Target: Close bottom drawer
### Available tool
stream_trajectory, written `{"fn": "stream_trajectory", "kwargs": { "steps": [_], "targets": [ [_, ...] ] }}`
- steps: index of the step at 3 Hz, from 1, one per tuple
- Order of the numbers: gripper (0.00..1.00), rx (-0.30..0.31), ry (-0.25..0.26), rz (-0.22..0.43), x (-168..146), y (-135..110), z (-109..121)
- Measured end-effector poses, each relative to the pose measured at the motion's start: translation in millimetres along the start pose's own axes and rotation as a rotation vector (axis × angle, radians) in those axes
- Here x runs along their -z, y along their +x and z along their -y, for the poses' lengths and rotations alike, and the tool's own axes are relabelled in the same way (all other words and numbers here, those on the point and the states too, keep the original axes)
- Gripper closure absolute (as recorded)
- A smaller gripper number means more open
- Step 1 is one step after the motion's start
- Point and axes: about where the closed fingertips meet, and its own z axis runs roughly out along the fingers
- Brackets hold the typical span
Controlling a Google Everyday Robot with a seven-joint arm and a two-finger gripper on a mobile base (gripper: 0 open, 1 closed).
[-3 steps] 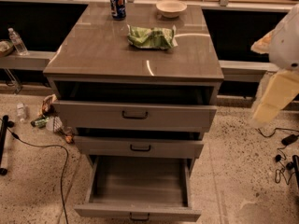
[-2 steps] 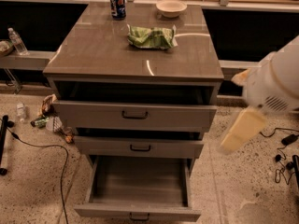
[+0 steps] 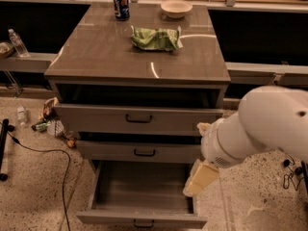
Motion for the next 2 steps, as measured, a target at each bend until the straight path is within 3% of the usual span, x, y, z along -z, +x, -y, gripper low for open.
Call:
{"fn": "stream_trajectory", "kwargs": {
  "steps": [1, 2],
  "targets": [
    [0.00, 0.028, 0.072, 0.014, -16.0, -3.2, 12.8],
    [0.00, 0.026, 0.078, 0.020, -14.3, -5.4, 14.5]
  ]
}}
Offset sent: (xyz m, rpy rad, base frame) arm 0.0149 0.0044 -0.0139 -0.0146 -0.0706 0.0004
